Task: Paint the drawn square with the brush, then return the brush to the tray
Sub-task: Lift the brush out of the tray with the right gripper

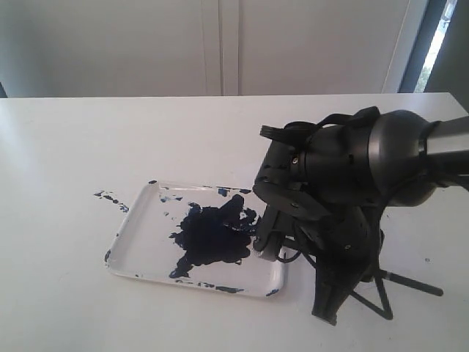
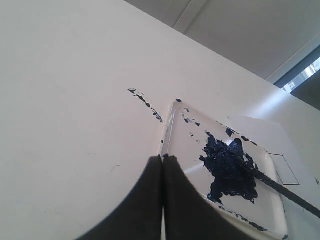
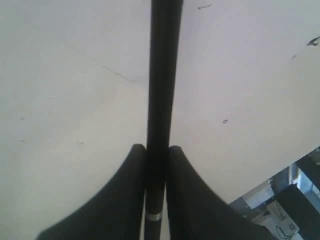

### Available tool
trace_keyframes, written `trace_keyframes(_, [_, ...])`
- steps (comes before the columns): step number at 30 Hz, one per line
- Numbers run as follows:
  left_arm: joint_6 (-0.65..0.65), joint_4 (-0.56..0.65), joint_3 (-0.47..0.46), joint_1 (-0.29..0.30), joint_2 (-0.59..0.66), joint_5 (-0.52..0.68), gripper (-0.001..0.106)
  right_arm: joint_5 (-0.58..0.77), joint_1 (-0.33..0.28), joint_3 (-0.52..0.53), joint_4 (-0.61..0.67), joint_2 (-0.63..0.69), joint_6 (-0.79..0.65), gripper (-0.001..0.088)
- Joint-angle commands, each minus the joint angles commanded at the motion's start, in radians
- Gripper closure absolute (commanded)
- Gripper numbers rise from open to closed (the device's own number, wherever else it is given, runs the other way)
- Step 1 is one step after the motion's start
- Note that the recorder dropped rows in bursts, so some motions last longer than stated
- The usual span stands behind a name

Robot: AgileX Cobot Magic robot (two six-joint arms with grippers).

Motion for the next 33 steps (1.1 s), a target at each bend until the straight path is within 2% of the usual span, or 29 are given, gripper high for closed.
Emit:
trace_keyframes(7, [0.000, 0.000, 0.000, 0.000, 0.000, 0.000, 0.105, 0.000, 0.000, 0.000, 0.074, 0.000, -0.062, 0.0868])
trace_keyframes(14, [0.000, 0.000, 0.000, 0.000, 0.000, 0.000, 0.105, 0.000, 0.000, 0.000, -0.090, 0.000, 0.030, 0.0868])
trace_keyframes(19, [0.000, 0.000, 0.000, 0.000, 0.000, 0.000, 0.105, 0.000, 0.000, 0.000, -0.154, 0.000, 0.062, 0.0868])
trace_keyframes(30, [0.000, 0.000, 0.000, 0.000, 0.000, 0.000, 0.105, 0.000, 0.000, -0.048, -0.141, -0.014, 0.093, 0.0868])
trace_keyframes(33, [0.052, 0.020, 0.000, 0.000, 0.000, 0.000, 0.105, 0.000, 0.000, -0.075, -0.141, -0.033, 0.093, 0.0868])
